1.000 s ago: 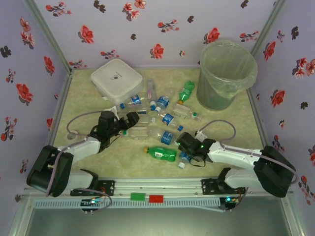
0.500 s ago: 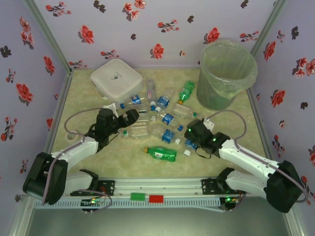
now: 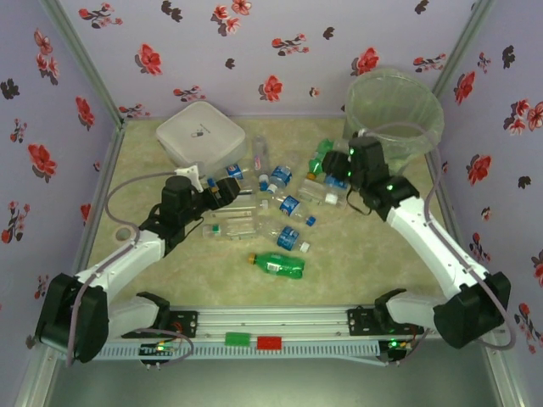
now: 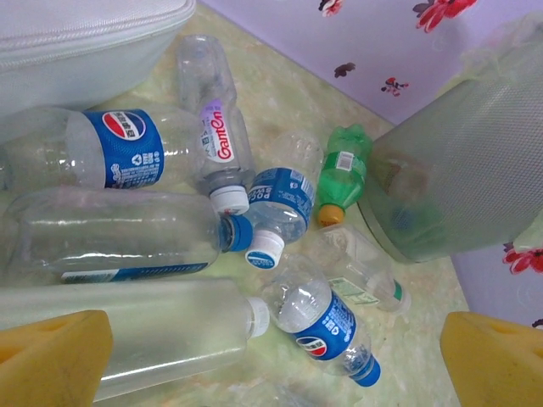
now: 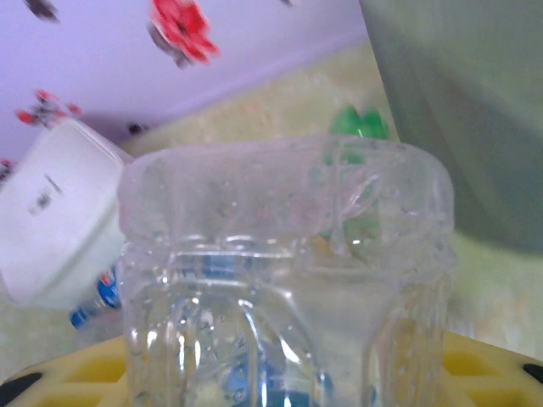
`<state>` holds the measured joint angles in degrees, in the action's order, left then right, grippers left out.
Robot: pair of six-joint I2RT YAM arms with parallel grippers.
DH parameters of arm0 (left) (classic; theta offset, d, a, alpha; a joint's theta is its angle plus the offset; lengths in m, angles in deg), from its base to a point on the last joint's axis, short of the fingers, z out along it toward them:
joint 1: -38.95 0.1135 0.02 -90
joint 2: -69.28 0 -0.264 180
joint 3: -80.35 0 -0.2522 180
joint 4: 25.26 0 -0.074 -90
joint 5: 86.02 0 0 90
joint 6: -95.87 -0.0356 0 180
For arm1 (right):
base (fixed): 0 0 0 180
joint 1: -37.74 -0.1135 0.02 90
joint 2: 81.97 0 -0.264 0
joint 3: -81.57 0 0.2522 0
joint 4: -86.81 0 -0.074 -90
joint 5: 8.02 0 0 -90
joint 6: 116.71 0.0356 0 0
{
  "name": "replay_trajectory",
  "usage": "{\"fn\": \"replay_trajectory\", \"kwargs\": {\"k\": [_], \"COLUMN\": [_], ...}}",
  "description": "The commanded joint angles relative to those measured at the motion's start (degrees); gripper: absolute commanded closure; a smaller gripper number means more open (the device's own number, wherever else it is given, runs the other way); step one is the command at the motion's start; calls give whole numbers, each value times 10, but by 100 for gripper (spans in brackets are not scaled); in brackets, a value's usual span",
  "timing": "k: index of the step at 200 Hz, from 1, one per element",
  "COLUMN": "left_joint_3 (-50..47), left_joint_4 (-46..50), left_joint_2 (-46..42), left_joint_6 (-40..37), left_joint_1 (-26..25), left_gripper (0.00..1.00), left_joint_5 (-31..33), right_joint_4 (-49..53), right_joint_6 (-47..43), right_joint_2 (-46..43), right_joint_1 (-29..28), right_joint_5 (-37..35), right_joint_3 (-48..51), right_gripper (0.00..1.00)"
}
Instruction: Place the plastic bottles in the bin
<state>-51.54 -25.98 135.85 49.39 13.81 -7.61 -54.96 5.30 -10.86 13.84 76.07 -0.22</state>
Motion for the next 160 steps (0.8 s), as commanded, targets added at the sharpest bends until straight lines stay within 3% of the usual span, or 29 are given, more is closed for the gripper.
{"fn": "replay_trajectory", "kwargs": {"k": [1,59,99,160], "left_joint_3": [-8,-5,-27,-13], "left_joint_4": [-8,2,7,40], "left_joint_2": [11,17,-8,-8], "left_joint_6": [12,9,14,-2], "left_joint_1": [-4,-10,-15,-17], "left_gripper": [0,0,0,0], "left_joint_5": [-17,-40,-40,-42], "right_joint_4": [-13,-69,-96,-83], "right_joint_6": [-77,-78,-39,-32], "right_joint_2": [32,148,217,304], "right_joint_1": [35,152,227,249], "right_joint_5": [39,64,31,10], "right_joint_3": [-89,-265,-295,-323], "right_gripper": [58,58,58,55]}}
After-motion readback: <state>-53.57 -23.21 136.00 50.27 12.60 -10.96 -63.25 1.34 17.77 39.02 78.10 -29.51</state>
